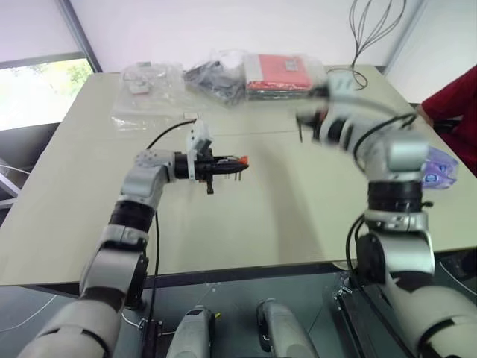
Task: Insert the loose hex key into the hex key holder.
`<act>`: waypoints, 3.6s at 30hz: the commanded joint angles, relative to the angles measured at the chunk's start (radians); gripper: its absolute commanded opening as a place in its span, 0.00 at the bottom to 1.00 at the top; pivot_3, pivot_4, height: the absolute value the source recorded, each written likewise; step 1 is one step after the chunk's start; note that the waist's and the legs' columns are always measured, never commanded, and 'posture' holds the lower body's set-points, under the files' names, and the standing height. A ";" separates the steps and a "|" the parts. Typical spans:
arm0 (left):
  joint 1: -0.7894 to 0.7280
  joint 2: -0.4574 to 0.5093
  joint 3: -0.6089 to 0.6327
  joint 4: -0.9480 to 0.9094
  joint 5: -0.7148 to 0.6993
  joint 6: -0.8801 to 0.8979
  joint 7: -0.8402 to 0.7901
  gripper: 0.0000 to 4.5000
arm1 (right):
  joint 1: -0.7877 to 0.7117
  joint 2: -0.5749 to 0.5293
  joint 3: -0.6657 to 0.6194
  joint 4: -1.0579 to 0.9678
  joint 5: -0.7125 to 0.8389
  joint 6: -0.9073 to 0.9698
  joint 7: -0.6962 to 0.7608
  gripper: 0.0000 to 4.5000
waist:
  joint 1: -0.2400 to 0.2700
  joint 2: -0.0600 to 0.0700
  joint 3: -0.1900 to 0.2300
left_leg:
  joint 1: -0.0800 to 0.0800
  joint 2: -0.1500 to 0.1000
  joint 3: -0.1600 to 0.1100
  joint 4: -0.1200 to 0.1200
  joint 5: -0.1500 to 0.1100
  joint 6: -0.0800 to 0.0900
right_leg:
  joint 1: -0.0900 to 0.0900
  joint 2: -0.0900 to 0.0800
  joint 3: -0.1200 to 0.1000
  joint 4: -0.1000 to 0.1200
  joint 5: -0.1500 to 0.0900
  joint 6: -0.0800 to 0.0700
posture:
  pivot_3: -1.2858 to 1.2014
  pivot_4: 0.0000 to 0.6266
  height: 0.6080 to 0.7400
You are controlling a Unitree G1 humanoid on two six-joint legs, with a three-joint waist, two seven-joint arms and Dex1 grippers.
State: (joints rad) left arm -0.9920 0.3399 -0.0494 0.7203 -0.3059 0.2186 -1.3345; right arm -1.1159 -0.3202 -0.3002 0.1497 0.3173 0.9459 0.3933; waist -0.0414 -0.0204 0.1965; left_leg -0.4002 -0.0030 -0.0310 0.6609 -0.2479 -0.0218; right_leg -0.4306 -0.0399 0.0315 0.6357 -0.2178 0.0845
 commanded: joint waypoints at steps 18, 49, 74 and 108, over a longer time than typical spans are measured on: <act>-0.363 -0.123 0.141 0.437 0.006 -0.122 -0.062 0.00 | 0.097 0.179 -0.136 -0.279 0.463 -0.059 -0.168 0.03 | 0.000 0.000 0.000 | -0.018 -0.002 0.000 0.002 -0.001 0.001 | -0.013 -0.006 -0.004 -0.004 0.002 0.004 | 0.52 0.24 1.00; -0.386 -0.136 0.190 0.439 0.022 -0.141 -0.068 0.00 | 0.231 0.130 -0.054 -0.275 0.502 -0.108 -0.179 0.03 | 0.000 0.000 0.000 | -0.017 -0.002 0.000 0.002 -0.001 0.001 | -0.013 -0.005 -0.004 -0.003 0.002 0.004 | 0.52 0.24 1.00; -0.363 -0.130 0.165 0.455 0.081 -0.188 -0.065 0.00 | 0.243 0.115 -0.049 -0.291 0.546 -0.118 -0.195 0.03 | 0.001 0.000 0.000 | -0.017 -0.002 0.000 0.002 -0.001 0.001 | -0.013 -0.005 -0.004 -0.003 0.002 0.004 | 0.52 0.24 1.00; -0.351 -0.158 0.150 0.453 0.104 -0.231 -0.055 0.00 | 0.280 0.105 -0.028 -0.309 0.593 -0.120 -0.212 0.03 | 0.002 0.000 0.000 | -0.017 -0.002 0.000 0.003 -0.001 0.001 | -0.013 -0.005 -0.004 -0.003 0.002 0.004 | 0.52 0.24 1.00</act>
State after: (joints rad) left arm -1.3258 0.1845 0.0927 1.1864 -0.1964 0.0088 -1.3910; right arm -0.8187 -0.2135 -0.3225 -0.1140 0.8883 0.8444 0.1812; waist -0.0393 -0.0201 0.1966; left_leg -0.4176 -0.0049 -0.0311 0.6636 -0.2486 -0.0206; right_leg -0.4438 -0.0454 0.0278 0.6330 -0.2155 0.0886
